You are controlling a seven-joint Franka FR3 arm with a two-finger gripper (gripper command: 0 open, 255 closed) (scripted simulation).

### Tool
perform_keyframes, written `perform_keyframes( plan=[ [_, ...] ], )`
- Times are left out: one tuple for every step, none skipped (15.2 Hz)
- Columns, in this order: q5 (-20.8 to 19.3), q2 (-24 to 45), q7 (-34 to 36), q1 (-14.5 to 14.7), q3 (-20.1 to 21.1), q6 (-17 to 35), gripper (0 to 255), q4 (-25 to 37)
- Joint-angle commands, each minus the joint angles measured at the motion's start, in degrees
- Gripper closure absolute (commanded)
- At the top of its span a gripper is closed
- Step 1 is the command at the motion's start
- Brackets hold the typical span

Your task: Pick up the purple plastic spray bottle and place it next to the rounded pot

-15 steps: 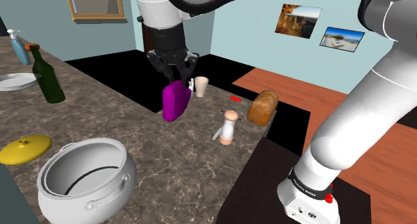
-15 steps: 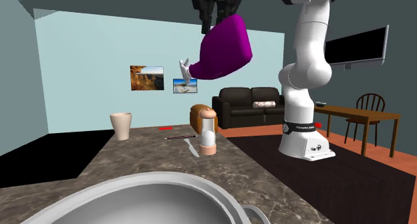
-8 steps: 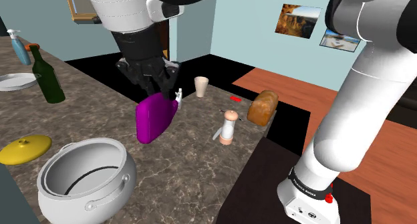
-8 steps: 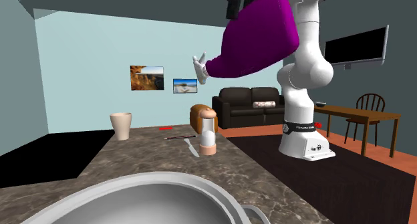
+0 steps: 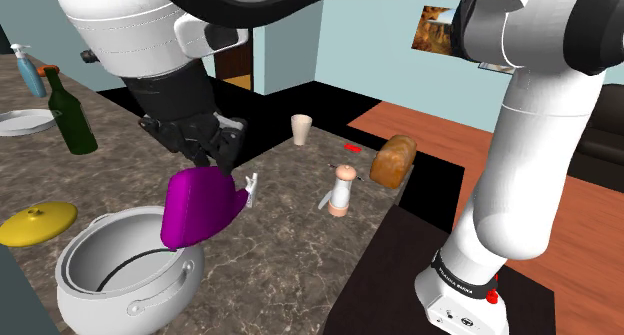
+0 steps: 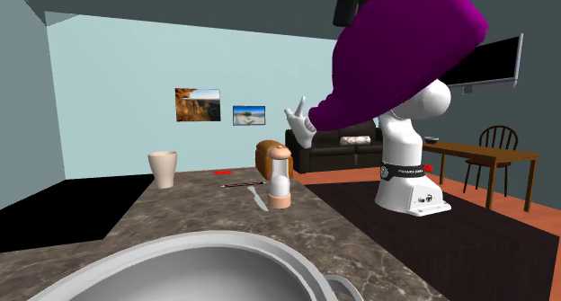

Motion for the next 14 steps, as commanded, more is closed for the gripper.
perform_keyframes(
  plan=[
    [0.3,-0.4,0.3,-0.4,0.0,1.6,255,-1.8],
    [0.4,-0.5,0.4,-0.5,0.0,2.3,255,-2.7],
    [0.4,-0.6,0.5,-0.7,0.0,3.1,255,-3.5],
    [0.5,-0.6,0.7,-0.8,-0.1,3.9,255,-4.3],
    [0.5,-0.6,0.8,-0.9,-0.1,4.6,255,-5.1],
    [0.5,-0.7,1.0,-1.0,-0.1,5.4,255,-5.9],
    [0.4,-0.6,1.2,-1.1,-0.2,6.1,255,-6.6],
    [0.4,-0.6,1.4,-1.1,-0.2,6.8,255,-7.4],
    [0.4,-0.6,1.6,-1.2,-0.2,7.6,255,-8.1],
    [0.3,-0.5,1.8,-1.3,-0.3,8.3,255,-8.8],
    [0.2,-0.4,2.0,-1.3,-0.3,9.0,255,-9.5],
    [0.1,-0.3,2.2,-1.3,-0.3,9.7,255,-10.2],
    [0.0,-0.2,2.4,-1.4,-0.4,10.4,255,-10.8],
    [-0.1,-0.1,2.7,-1.4,-0.4,11.0,255,-11.5]
  ],
)
